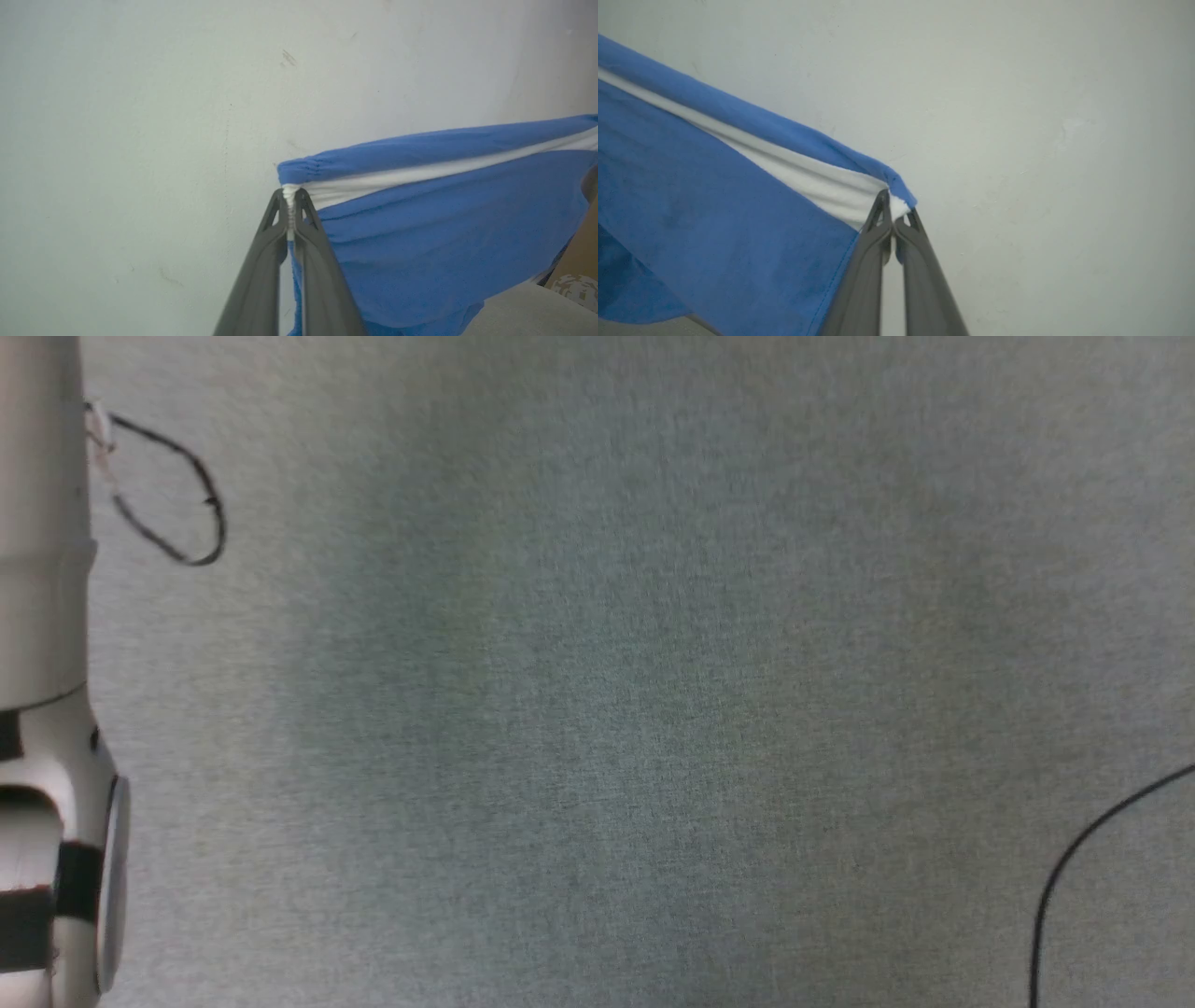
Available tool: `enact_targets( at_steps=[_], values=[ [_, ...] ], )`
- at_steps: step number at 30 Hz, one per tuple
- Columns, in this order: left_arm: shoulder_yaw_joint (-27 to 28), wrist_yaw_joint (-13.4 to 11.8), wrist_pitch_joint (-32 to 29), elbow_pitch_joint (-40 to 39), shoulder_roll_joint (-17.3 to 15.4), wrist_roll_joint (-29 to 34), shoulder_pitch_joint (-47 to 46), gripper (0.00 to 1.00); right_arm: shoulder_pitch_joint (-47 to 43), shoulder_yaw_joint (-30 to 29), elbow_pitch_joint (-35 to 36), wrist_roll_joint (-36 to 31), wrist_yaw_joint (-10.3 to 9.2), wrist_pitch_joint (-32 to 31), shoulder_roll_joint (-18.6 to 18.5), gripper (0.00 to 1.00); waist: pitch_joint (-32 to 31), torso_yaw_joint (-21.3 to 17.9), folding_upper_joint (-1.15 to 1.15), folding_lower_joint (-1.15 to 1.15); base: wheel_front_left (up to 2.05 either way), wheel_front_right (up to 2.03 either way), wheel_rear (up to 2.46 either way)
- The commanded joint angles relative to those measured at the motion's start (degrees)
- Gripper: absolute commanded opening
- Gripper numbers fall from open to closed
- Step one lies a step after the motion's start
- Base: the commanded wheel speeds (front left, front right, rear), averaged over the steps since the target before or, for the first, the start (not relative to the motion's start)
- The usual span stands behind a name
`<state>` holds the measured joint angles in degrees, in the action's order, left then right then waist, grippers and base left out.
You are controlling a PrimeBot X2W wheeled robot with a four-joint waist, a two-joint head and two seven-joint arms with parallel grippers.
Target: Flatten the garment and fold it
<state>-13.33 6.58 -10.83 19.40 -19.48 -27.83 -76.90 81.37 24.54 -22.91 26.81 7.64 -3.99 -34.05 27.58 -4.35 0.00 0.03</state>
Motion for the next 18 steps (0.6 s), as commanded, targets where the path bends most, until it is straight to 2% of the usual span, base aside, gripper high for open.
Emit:
enact_targets(
  at_steps=[1, 5, 9, 13, 18],
  values=[
    [0.42, 0.03, 1.65, 2.08, 0.23, 0.28, -0.90, 0.00, 0.95, 0.55, -2.00, -0.36, -0.15, 0.89, 0.44, 0.00, 5.58, -2.02, 0.00, -0.03, 0.00, 0.00, 0.00],
    [-0.40, 0.12, 6.24, 7.65, 1.53, 0.98, -0.88, 0.00, 1.53, 2.91, -6.68, -0.39, -0.15, 3.93, 1.94, 0.00, 6.43, -1.59, 0.00, -0.03, 0.00, 0.00, 0.00],
    [-3.22, 0.34, 9.63, 11.66, 3.20, 2.02, 2.39, 0.00, -1.91, 7.04, -8.84, -0.38, -0.15, 6.85, 1.45, 0.00, 5.82, -0.18, 0.00, -0.03, 0.00, 0.00, 0.00],
    [-7.13, 0.56, 12.38, 13.59, 3.75, 3.54, 8.98, 0.00, -8.94, 10.59, -10.23, 1.40, -0.15, 9.52, 0.63, 0.00, 3.21, 0.72, 0.00, -0.03, 0.00, 0.00, 0.00],
    [-9.70, 0.32, 13.80, 13.81, 4.82, 2.35, 22.41, 0.00, -21.29, 14.17, -11.20, 3.95, -0.15, 12.85, 0.62, 0.00, -3.27, 1.48, 0.00, -0.03, 0.00, 0.00, 0.00]
  ],
)
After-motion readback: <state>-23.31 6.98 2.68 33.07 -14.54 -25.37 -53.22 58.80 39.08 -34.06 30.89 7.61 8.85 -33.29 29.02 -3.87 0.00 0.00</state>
